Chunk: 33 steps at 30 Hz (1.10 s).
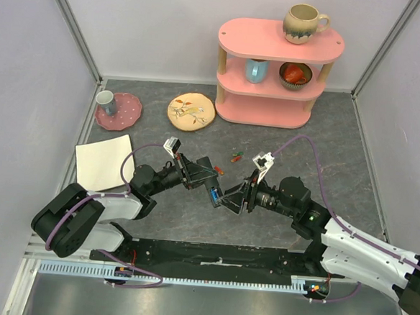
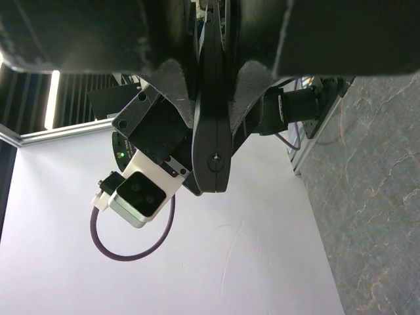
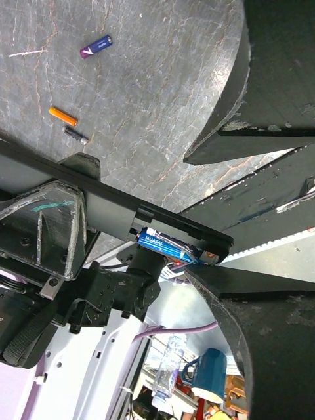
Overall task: Load the batteries into the remote control
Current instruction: Load the battery into the remote control.
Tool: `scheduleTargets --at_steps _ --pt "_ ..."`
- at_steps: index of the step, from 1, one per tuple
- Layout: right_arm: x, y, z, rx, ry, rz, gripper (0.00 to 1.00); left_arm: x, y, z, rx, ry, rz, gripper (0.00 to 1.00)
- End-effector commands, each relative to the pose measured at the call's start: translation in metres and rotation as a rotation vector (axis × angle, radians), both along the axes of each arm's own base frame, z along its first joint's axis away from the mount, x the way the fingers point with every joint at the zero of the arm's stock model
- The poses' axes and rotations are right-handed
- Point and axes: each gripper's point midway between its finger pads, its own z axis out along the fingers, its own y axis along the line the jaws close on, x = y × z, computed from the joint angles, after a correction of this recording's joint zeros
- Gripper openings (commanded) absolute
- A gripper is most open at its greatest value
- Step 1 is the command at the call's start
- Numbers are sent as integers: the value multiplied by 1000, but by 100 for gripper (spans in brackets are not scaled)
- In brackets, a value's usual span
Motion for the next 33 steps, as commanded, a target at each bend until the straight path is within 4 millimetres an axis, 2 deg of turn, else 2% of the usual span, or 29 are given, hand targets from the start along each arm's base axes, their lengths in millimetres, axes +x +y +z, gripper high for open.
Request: scheduleTargets --at_steps 1,20,28,30,33 --pt "13 -3 -1 9 -8 -51 68 -17 2 27 -61 -125 -44 2" --pt "18 0 -6 12 18 -46 66 -20 3 26 -64 -126 -46 2" --pt "17 3 -8 20 38 -31 61 -21 1 22 -36 -132 -45 2" --pt "16 3 -3 43 44 -31 65 -20 1 21 -25 -133 -41 2" --pt "15 4 12 107 77 -25 76 -18 1 15 2 -130 -27 2"
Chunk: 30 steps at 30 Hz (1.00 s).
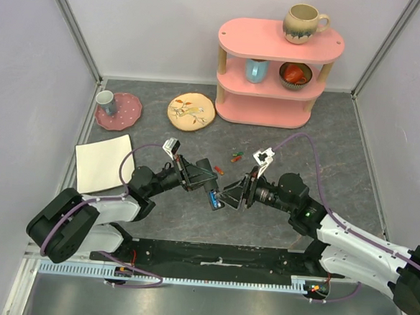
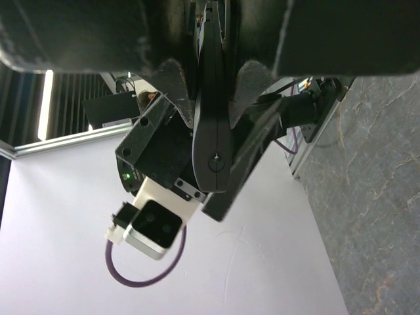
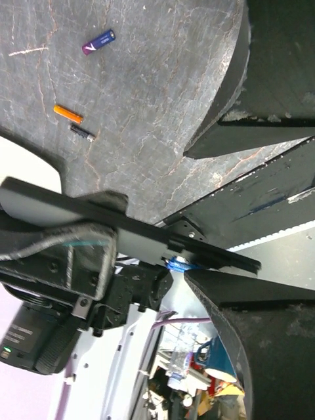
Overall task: Load the batteries into the remote control
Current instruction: Load the battery into the remote control.
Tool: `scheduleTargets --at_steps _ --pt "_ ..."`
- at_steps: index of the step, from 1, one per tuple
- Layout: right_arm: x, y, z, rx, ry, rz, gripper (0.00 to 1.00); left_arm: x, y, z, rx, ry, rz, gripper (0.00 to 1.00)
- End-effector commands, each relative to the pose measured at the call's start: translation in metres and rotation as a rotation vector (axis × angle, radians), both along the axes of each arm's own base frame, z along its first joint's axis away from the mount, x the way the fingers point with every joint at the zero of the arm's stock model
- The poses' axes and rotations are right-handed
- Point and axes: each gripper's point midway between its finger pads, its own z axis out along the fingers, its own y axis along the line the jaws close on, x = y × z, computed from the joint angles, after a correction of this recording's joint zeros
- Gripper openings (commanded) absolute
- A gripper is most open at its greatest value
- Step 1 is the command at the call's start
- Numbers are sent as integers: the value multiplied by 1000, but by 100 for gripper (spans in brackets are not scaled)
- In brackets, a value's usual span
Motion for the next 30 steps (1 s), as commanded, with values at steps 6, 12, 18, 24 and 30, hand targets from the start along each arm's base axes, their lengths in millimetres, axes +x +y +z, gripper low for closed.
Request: scheduleTargets --at_steps 6,12,18,24,30 --pt "-2 4 41 157 42 30 80 -8 -1 7 30 -83 -3 2" --pt "-9 14 37 96 73 110 74 -4 -1 2 54 -73 13 2" --pt "-9 18 16 37 129 126 66 -1 -2 6 64 -87 24 2" --pt "-8 19 5 16 153 125 59 -1 -2 9 62 -96 25 2" --pt "-7 21 4 24 160 124 54 -1 -2 10 61 -103 26 2"
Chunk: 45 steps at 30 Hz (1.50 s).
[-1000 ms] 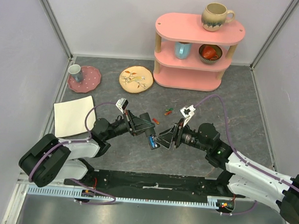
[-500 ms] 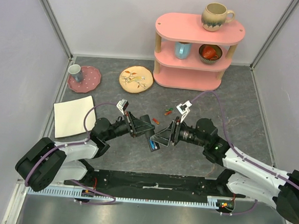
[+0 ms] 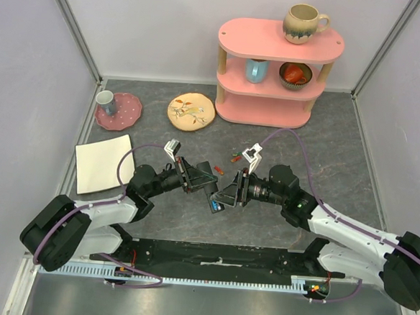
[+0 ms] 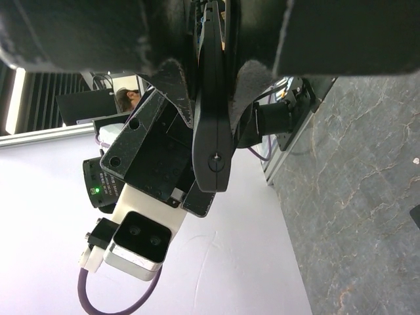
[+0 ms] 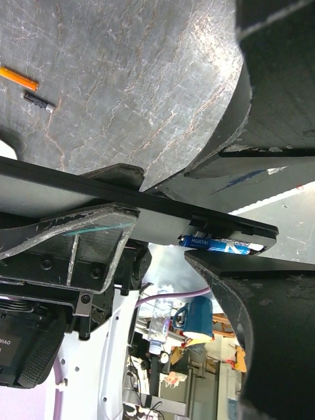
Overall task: Load the batteries into the remote control
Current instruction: Load the battery into the remote control.
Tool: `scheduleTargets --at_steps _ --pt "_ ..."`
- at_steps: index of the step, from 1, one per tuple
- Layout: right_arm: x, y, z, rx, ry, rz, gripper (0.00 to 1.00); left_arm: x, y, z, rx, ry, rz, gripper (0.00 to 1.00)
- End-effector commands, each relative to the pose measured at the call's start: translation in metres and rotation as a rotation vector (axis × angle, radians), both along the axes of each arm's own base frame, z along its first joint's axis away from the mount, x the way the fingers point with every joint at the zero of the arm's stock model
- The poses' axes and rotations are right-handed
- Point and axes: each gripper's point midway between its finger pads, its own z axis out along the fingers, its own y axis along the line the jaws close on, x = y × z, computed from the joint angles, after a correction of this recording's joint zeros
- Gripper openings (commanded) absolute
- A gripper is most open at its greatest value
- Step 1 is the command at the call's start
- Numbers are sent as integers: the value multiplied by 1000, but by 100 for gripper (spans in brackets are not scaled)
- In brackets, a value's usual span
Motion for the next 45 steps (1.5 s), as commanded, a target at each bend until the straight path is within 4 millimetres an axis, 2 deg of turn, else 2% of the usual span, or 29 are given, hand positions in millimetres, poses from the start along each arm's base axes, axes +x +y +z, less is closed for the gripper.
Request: scheduleTargets --at_steps 1,16,20,24,25,27,28,31,34,40,45 --pt "1 4 13 37 -22 15 54 2 0 23 -31 -97 15 2" --pt "6 3 -8 -16 13 -16 41 2 -1 35 -51 -123 12 2" --pt "9 2 -14 -39 18 -28 32 2 0 38 -58 -129 15 2" --pt "10 0 -16 -47 23 -40 29 1 1 38 -55 -129 17 2" --pt "9 1 -14 -43 24 -39 29 1 1 37 -52 -129 17 2" --pt "10 1 -11 -34 21 -45 37 1 1 34 -42 -125 19 2" --pt "10 0 -8 -28 18 -51 47 1 1 32 -39 -122 21 2" --pt "12 -1 1 -9 16 -65 60 2 1 26 -28 -114 24 2" --pt "11 -1 10 10 12 -65 64 1 2 23 -25 -107 26 2" --pt "5 -1 19 49 0 -41 64 1 2 24 -28 -112 29 2" --pt "-2 -4 14 43 7 -20 60 2 2 26 -33 -116 30 2"
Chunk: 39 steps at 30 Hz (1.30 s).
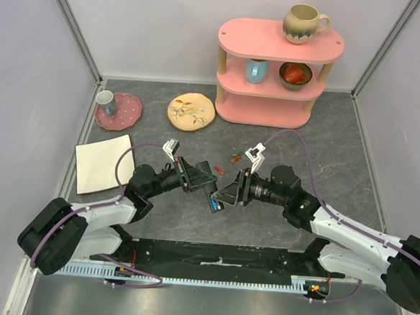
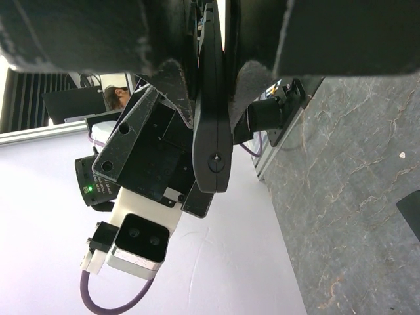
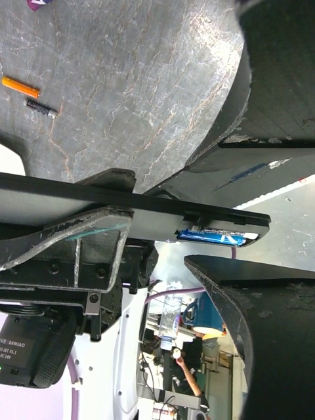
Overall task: Load the batteries into the remote control
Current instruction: Load the battery into the remote control.
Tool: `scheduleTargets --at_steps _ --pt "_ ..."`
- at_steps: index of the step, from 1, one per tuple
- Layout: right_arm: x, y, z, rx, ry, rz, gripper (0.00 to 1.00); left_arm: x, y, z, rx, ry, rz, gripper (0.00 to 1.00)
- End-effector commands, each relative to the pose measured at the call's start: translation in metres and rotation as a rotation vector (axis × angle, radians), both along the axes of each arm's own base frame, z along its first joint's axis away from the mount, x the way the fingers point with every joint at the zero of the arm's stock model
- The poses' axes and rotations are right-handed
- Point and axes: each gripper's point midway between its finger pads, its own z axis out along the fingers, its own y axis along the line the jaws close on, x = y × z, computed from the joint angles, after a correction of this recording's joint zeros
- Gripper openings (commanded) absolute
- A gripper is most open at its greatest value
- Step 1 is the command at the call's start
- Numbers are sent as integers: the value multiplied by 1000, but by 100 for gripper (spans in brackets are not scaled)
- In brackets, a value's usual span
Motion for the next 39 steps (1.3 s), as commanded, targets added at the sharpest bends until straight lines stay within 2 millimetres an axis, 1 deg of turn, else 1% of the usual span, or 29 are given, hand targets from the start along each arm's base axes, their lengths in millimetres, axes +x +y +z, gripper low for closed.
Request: scheduleTargets --at_steps 1,8,13,19,23,26,28,29,30,31,33,34,35,38,39 --pt "-7 -1 8 37 -19 33 59 0 0 27 -58 -84 5 2" --pt "-13 -1 -8 25 13 59 53 1 -1 33 -64 -92 4 2" --pt "-12 0 -11 24 23 59 50 2 -2 35 -68 -97 4 2" --pt "-12 0 -19 4 37 62 47 2 -2 35 -68 -97 4 2" --pt "-11 -1 -22 -8 38 52 41 2 -2 36 -69 -95 3 2" --pt "-11 -1 -21 -7 37 49 39 2 -2 36 -70 -95 3 2" --pt "-10 -1 -21 -7 35 48 39 2 -1 36 -71 -96 3 2" --pt "-10 -1 -20 -4 35 47 44 2 -2 36 -69 -97 2 2" --pt "-9 -1 -17 5 33 43 48 2 -1 35 -66 -97 2 2" --pt "-9 -1 -9 23 20 35 58 2 -1 34 -63 -95 4 2" --pt "-6 -2 0 23 -2 20 65 2 -1 29 -52 -91 8 2" --pt "-4 -4 10 31 -28 12 68 2 -1 26 -47 -87 10 2" --pt "-3 -5 14 25 -41 8 69 3 -1 24 -43 -85 12 2" --pt "-1 -9 38 19 -105 17 71 6 -1 16 -19 -78 23 2" --pt "2 -13 50 17 -125 6 71 8 -2 16 -13 -90 28 2"
